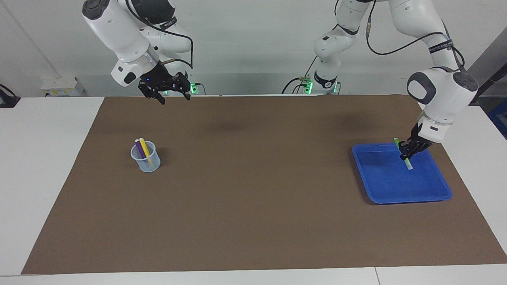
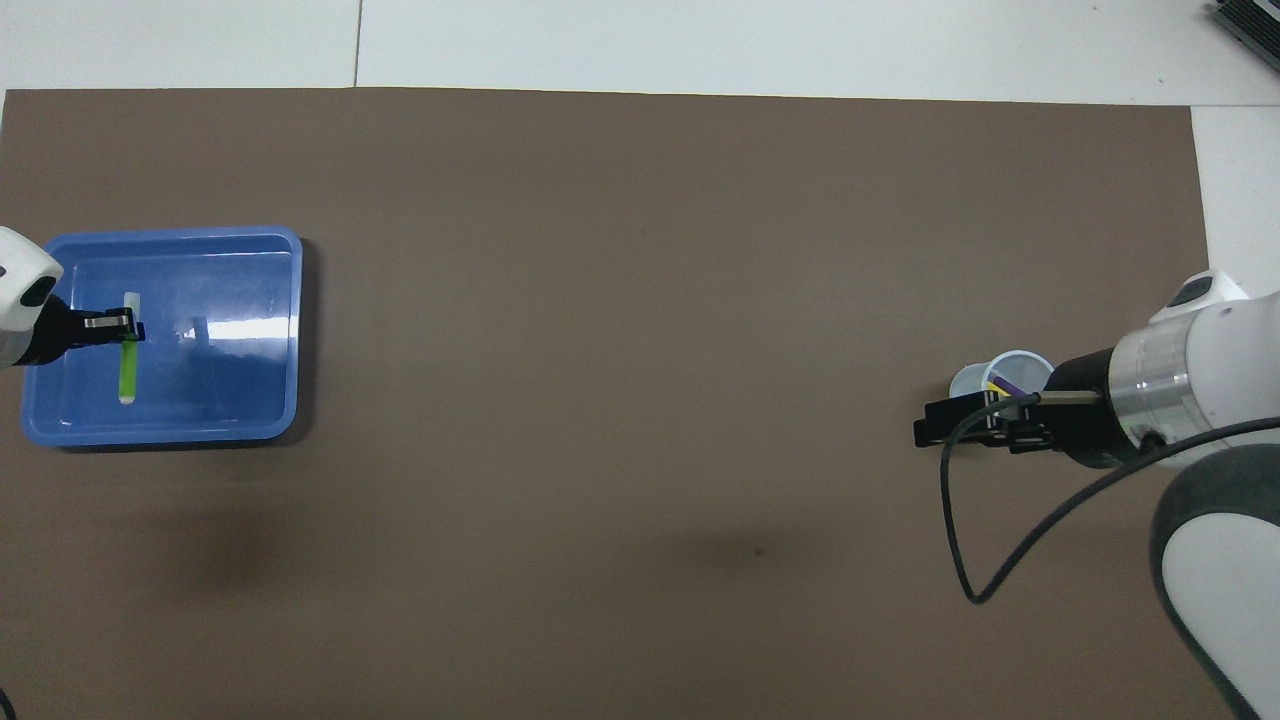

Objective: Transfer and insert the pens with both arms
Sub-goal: 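Grasp the green pen with the left gripper and lift it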

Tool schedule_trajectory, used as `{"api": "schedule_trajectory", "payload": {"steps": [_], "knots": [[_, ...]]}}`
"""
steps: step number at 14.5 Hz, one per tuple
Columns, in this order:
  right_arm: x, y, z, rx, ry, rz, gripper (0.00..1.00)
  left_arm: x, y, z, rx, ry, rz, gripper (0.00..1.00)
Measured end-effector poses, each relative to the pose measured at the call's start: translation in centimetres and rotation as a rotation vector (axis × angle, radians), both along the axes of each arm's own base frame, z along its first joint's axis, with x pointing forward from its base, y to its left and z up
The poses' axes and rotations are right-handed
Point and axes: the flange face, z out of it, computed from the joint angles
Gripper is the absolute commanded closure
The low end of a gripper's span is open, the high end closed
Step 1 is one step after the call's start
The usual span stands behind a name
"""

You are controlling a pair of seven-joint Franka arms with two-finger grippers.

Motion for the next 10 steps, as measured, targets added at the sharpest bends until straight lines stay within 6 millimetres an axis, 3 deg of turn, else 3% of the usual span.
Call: {"api": "schedule_trajectory", "payload": {"steps": [5,10], "knots": [[0.0,0.0,0.0,0.0,0.0,0.0,0.0,-1.6,-4.0,4.1,0.011,0.056,0.092,1.0],[0.0,0.0,0.0,0.0,0.0,0.0,0.0,-3.6,-6.3,8.1,0.024,0.08,0.283,1.0]]}}
